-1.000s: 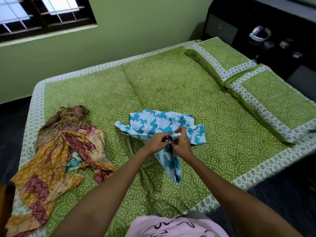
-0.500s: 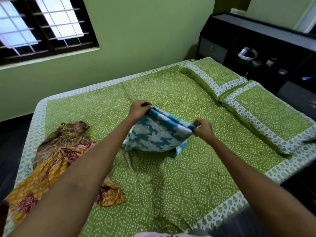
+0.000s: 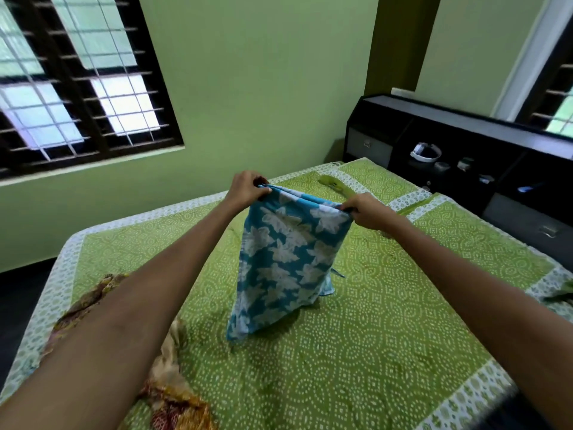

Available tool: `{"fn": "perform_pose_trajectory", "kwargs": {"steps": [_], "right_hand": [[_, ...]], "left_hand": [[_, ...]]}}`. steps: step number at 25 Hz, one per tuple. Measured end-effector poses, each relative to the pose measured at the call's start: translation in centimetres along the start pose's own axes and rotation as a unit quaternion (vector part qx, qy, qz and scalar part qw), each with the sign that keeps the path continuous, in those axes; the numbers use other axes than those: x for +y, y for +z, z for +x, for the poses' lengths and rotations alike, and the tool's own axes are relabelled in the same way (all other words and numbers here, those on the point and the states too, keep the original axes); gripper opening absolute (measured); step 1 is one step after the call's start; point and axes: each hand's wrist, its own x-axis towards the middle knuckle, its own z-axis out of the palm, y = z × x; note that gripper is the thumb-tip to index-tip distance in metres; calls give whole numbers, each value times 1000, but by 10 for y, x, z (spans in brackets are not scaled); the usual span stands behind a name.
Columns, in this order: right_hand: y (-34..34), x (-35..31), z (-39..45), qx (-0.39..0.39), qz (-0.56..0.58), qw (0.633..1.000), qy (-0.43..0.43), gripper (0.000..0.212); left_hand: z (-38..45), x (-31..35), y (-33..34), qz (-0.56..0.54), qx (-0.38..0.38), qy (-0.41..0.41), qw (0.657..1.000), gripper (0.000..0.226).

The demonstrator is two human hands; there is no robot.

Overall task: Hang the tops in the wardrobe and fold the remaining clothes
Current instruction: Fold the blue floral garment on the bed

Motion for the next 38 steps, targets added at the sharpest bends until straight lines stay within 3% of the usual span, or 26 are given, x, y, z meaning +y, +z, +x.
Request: {"fn": "perform_pose_trajectory", "kwargs": {"steps": [4,7,10,14,17,18,20,21,23,24,31,38], "right_hand": [[-10,-1,2,-36,-75,996,-24,25],[-26,0,4,-46,-97,994,-32,37],[-48,-5,16,-37,-139,987,-72,17],[-112,-12,52,36,-93,995,-32,19],[-118,-11,62,162,-49,985,-28,19],[-108,-13,61,138,-80,986,-42,17],[-86,-11,57,8,-161,985,-64,18],[-85,-10,58,6,-164,985,-50,19],[-87,-7,58,101,-126,987,-19,21],[-84,-7,57,113,-122,986,-20,21],[-70,-10,43,122,-161,979,-8,24],[-69,-8,55,104,-113,987,42,32]], "left_hand": [[13,15,-6,22,34,11,999,26],[18,15,-17,92,-27,42,995,33],[22,10,-29,147,-60,73,985,34],[35,14,-69,136,-15,84,987,30],[36,10,-88,90,28,78,993,29],[31,8,-84,99,-9,79,992,28],[20,-1,-67,138,-99,74,983,25],[21,-6,-60,141,-100,75,982,24],[22,-10,-54,110,-49,73,990,23],[23,-11,-53,105,-43,72,991,23],[32,-12,-56,85,-63,68,992,22],[46,5,-61,59,-98,49,992,17]]}}
